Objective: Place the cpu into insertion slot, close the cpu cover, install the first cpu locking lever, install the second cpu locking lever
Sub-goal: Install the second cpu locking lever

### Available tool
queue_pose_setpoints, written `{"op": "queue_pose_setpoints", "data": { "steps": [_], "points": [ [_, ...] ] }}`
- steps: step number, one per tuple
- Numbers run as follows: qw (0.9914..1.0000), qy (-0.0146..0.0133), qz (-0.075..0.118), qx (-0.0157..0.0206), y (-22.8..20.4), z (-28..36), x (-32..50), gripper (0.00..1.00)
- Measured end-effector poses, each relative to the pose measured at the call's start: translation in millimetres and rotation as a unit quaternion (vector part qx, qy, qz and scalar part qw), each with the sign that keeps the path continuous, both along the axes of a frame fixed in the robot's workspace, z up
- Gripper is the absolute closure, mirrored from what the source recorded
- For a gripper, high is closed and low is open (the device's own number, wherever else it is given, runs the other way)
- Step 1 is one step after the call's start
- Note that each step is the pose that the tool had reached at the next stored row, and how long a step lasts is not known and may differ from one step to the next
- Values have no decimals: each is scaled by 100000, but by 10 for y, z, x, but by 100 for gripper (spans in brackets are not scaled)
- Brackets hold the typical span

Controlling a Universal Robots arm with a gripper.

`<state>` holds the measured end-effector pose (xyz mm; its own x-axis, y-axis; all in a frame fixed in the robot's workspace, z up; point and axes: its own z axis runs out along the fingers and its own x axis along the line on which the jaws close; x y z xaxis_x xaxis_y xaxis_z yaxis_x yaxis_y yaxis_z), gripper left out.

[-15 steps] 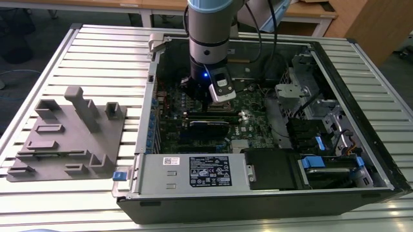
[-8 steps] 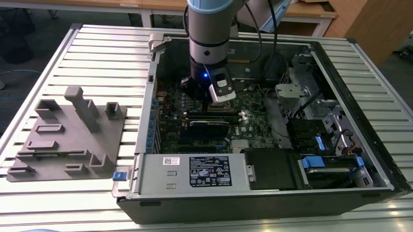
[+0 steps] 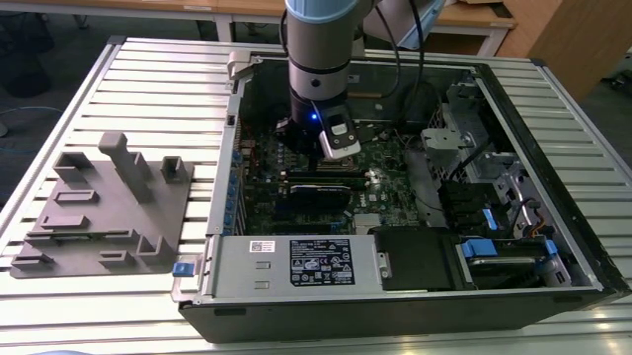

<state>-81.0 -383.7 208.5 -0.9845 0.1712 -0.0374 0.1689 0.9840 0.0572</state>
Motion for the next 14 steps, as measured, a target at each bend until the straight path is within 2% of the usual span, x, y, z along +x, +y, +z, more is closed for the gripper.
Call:
{"op": "queue_pose_setpoints", "data": {
  "steps": [8, 14],
  "points": [
    [99965, -66, 2628, 8, -3, -3, -19, 89],
    [99832, -73, 5792, 16, -3, -10, -23, 89]
  ]
}}
